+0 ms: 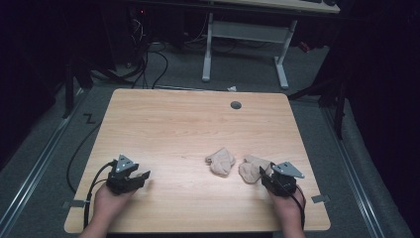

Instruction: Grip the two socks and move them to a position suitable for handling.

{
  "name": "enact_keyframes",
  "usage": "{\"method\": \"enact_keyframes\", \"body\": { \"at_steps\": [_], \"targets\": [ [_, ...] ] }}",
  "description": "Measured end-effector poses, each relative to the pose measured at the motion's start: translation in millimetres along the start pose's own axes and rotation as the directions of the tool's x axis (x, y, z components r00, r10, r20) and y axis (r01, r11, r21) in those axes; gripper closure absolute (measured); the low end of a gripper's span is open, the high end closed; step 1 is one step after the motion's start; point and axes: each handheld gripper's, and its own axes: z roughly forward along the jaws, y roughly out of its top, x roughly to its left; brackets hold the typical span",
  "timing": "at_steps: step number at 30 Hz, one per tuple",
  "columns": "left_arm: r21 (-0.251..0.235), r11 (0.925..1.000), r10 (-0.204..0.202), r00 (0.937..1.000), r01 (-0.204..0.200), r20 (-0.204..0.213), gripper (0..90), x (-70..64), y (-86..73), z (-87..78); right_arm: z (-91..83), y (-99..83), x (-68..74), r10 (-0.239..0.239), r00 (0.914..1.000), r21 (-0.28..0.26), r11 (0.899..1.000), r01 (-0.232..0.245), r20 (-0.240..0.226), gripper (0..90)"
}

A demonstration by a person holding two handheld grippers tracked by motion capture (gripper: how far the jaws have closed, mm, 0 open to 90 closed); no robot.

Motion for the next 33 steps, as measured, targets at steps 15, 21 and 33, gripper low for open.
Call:
{"method": "enact_keyframes", "body": {
  "at_steps": [15, 21, 33],
  "targets": [
    [0.005, 0.9999, 0.009, 0.9999, -0.009, -0.005, 45.3, -0.5, 2.6, 2.9, -0.3, -4.6, 0.0, -0.013, 0.9988, 0.021, 1.0, 0.014, -0.047, 51.1],
    [0.002, 1.0, 0.009, 0.9999, -0.009, -0.012, 45.4, -0.3, 0.0, -0.1, 3.6, -1.7, 4.9, -0.025, 0.9979, 0.022, 0.999, 0.026, -0.06, 51.0],
    [0.007, 1.0, 0.004, 0.9999, -0.004, -0.01, 45.5, -0.4, -1.2, -0.8, 8.7, 9.5, 2.9, -0.044, 0.9958, 0.008, 0.999, 0.045, -0.08, 53.7]
  ]
}}
